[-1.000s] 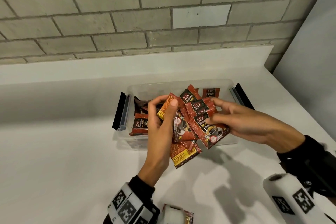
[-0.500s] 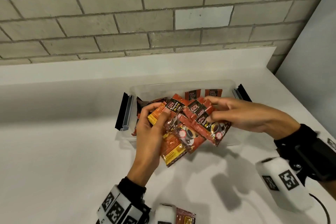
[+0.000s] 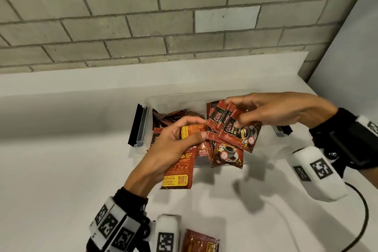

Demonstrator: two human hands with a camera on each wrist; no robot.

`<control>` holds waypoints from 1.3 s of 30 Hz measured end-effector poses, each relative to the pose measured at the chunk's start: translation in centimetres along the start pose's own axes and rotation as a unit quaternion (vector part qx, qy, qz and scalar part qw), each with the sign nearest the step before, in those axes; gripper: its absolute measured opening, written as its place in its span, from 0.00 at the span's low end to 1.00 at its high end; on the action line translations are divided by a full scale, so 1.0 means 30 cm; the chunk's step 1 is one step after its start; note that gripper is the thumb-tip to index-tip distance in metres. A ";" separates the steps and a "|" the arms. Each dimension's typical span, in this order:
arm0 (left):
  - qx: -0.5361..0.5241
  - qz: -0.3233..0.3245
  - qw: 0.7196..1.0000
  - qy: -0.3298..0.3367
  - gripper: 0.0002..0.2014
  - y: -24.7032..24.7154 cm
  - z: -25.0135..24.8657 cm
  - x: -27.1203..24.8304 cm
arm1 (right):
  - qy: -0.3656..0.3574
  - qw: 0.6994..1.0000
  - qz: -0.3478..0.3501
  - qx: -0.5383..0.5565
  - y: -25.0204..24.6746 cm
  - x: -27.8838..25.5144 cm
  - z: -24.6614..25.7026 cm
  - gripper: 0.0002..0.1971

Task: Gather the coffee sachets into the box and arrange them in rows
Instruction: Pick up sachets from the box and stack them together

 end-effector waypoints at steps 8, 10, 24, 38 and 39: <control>0.016 0.025 1.000 -0.002 0.23 0.021 0.004 -0.007 | -0.004 0.997 -0.028 0.069 -0.011 0.016 -0.028 0.17; 0.032 0.008 0.999 0.005 0.24 0.020 0.011 -0.001 | -0.010 0.994 -0.048 0.096 -0.014 0.019 -0.031 0.18; -0.049 -0.108 0.992 0.040 0.24 -0.001 0.003 0.010 | -0.072 0.906 -0.207 0.362 0.045 0.039 -0.140 0.12; -0.062 -0.126 0.990 0.016 0.09 -0.030 0.001 -0.003 | -0.082 0.901 -0.254 0.341 0.016 0.009 -0.139 0.16; -0.064 -0.127 0.990 0.017 0.09 -0.033 0.000 -0.004 | -0.083 0.896 -0.264 0.349 0.002 0.002 -0.142 0.16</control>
Point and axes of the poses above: each hand's wrist, its own x-axis towards the middle knuckle, its own y-axis out of the palm, z = x × y, the point moved 5 cm from there along x, towards the middle knuckle, and after that the axes turned 3 degrees about x, right-handed, at the moved point
